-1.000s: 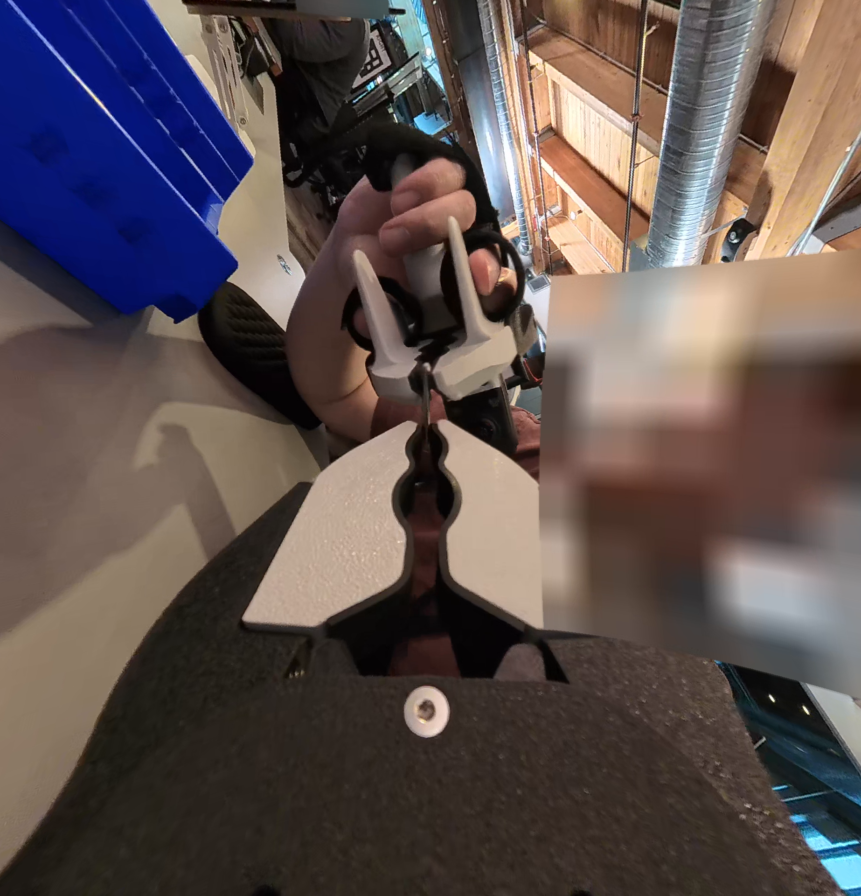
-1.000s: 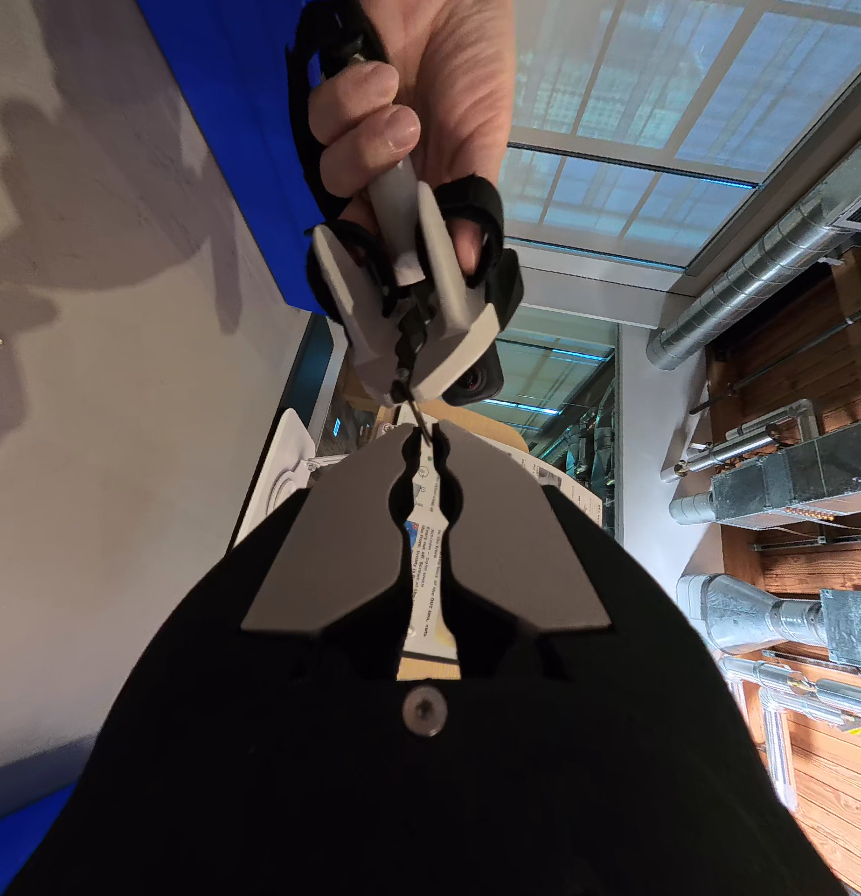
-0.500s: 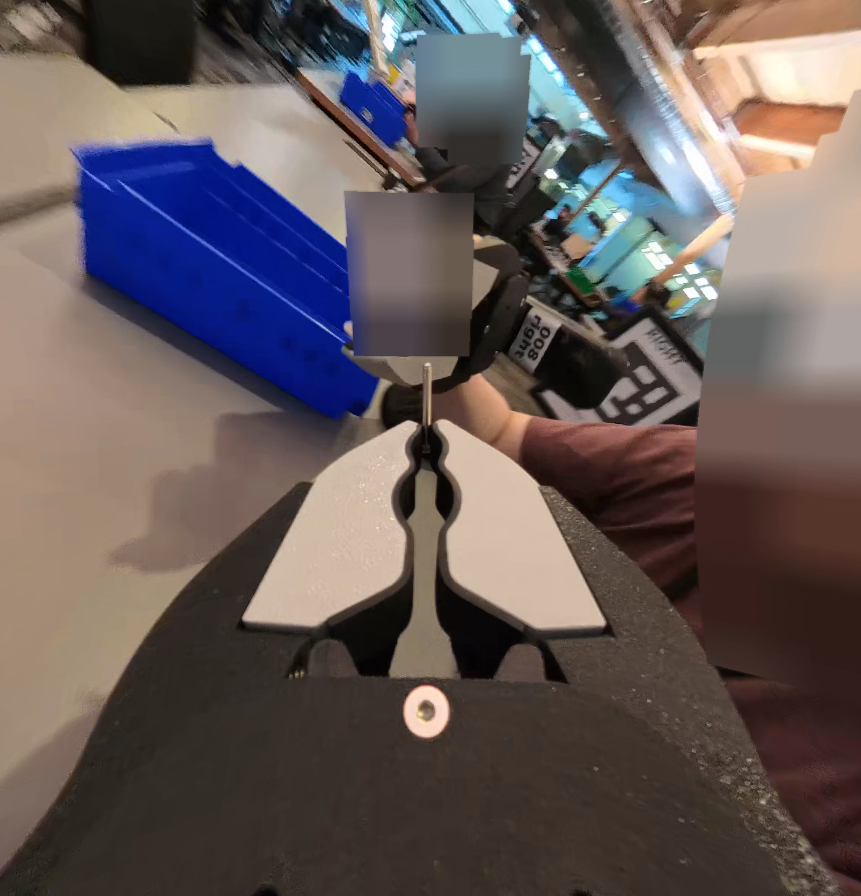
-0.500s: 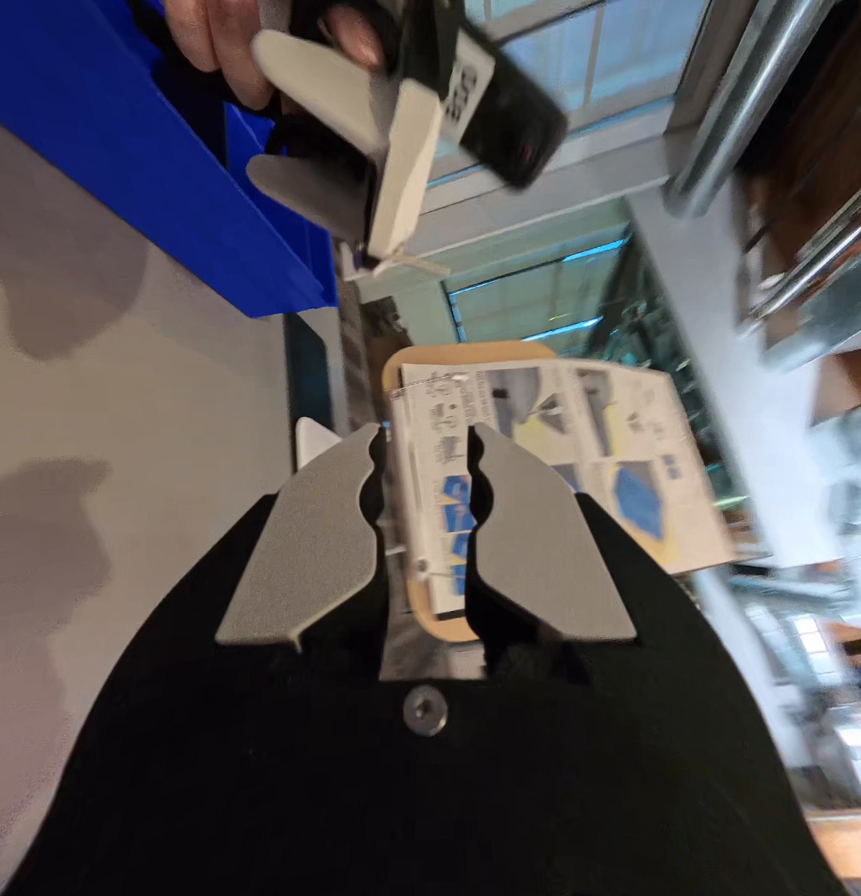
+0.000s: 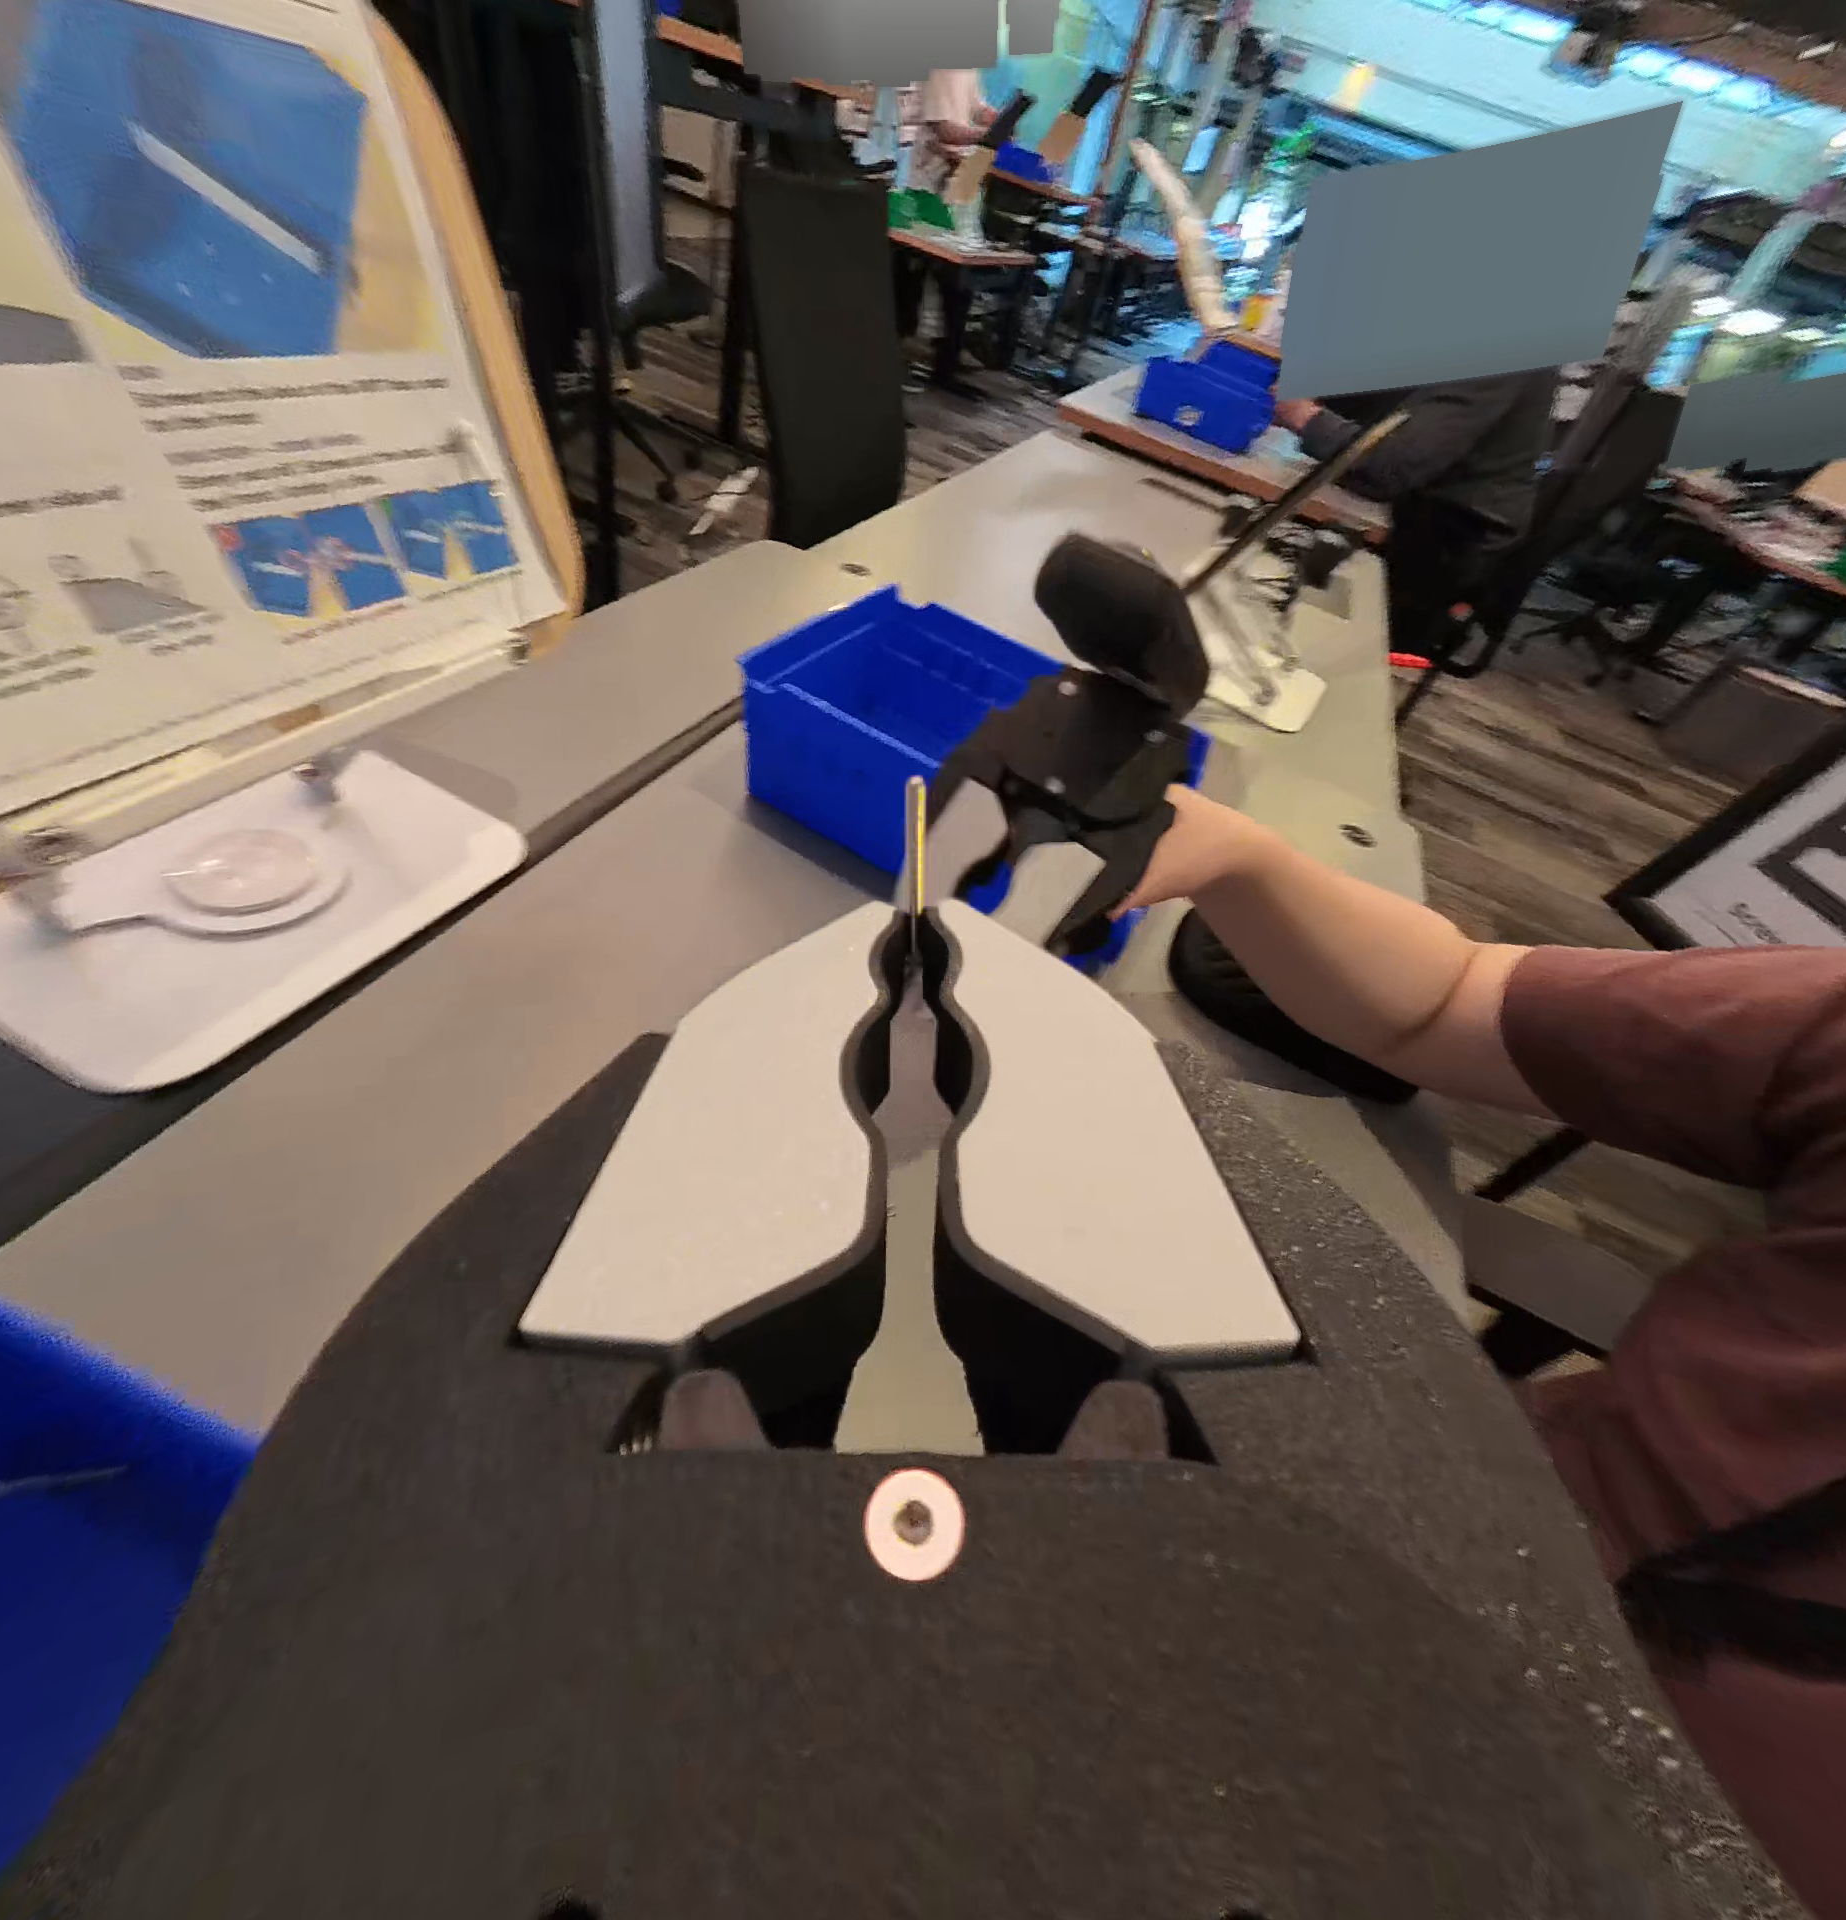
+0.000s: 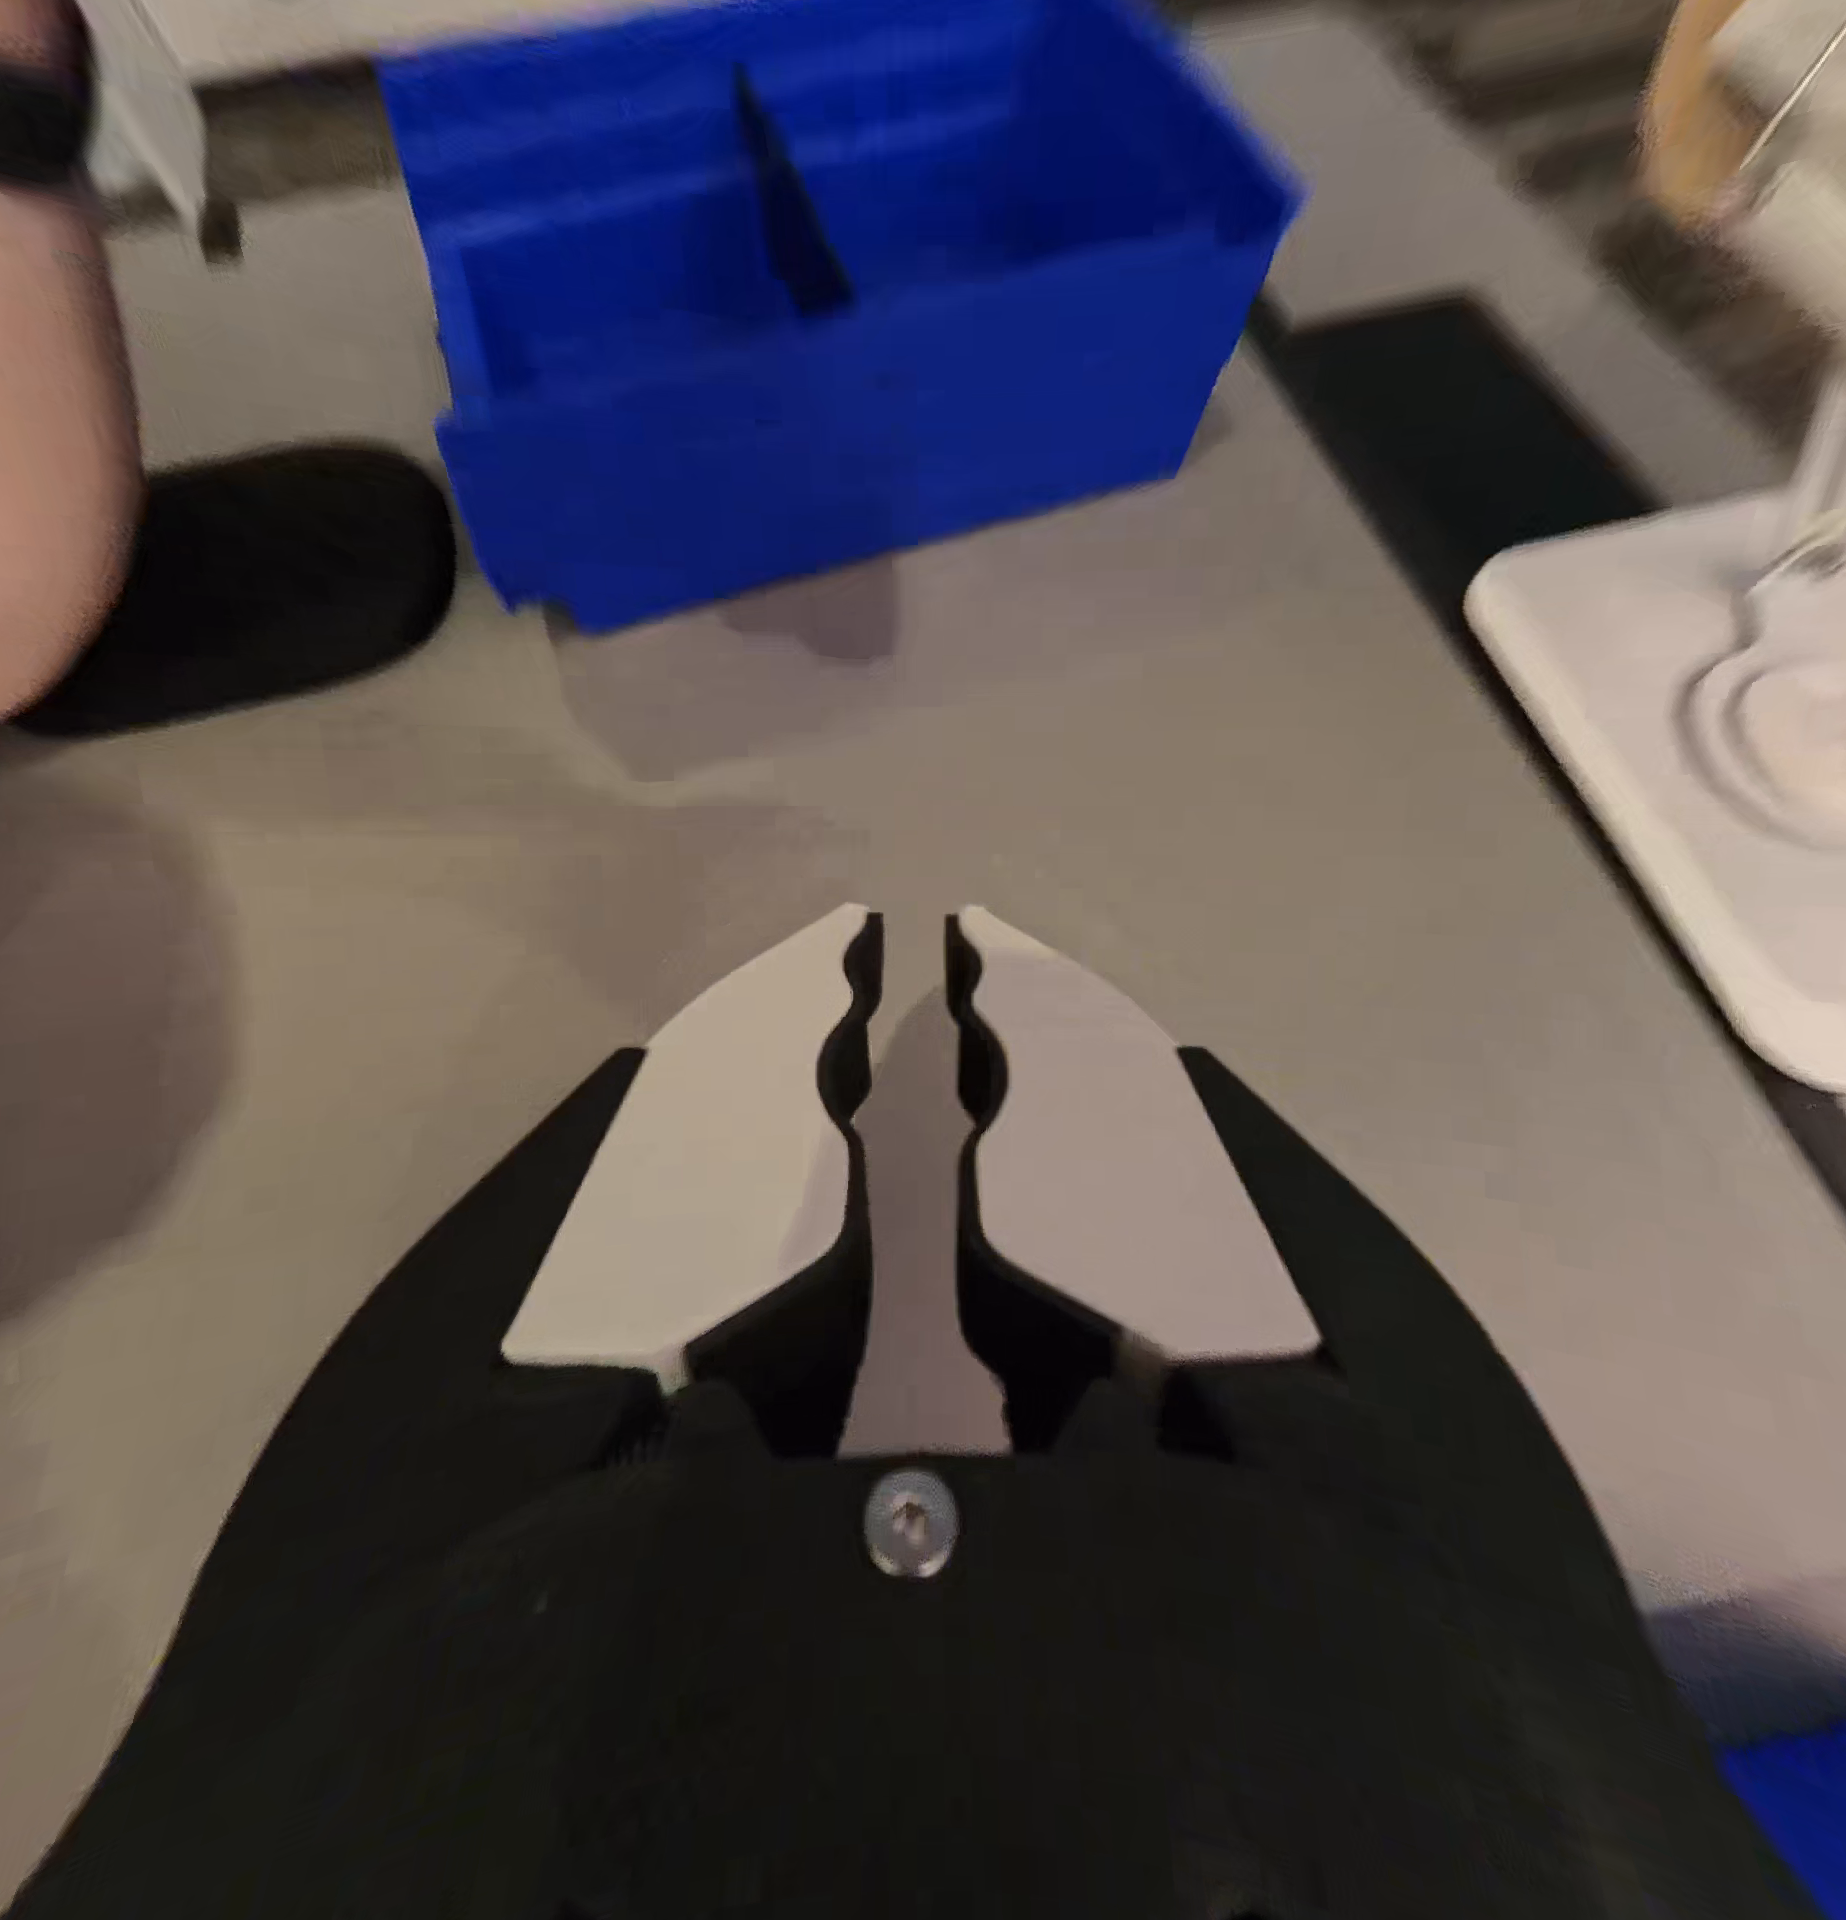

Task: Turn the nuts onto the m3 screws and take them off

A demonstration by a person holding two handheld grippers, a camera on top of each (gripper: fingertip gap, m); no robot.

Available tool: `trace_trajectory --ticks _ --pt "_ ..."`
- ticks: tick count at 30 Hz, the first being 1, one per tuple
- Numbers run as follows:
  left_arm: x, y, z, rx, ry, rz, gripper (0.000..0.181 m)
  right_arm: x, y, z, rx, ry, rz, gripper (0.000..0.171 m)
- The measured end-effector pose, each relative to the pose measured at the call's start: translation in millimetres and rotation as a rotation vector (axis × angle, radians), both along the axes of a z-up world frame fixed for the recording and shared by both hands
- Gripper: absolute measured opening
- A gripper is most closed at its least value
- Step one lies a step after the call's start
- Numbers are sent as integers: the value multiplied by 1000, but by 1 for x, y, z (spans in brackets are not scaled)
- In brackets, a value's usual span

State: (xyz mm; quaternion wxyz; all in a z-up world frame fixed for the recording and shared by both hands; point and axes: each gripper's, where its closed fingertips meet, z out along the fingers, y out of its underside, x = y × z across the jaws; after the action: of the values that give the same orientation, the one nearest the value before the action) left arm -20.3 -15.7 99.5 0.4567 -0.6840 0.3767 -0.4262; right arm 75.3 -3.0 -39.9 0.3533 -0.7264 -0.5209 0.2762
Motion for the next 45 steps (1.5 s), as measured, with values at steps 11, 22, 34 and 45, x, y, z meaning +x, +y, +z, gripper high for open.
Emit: trace_trajectory --ticks 11,22,34,45 --pt "-23 -4 12 58 37 60 2 -17 -32 -99 31 -464 241 15" --pt "-15 -9 8 26 58 25 2 -18 -28 -120 8 -520 220 19" --pt "-2 -11 -2 -4 96 -12 2 -19 -33 -121 -28 -521 232 6" --pt "17 0 -40 -88 190 -52 2 -12 -33 -83 -22 -396 247 6"
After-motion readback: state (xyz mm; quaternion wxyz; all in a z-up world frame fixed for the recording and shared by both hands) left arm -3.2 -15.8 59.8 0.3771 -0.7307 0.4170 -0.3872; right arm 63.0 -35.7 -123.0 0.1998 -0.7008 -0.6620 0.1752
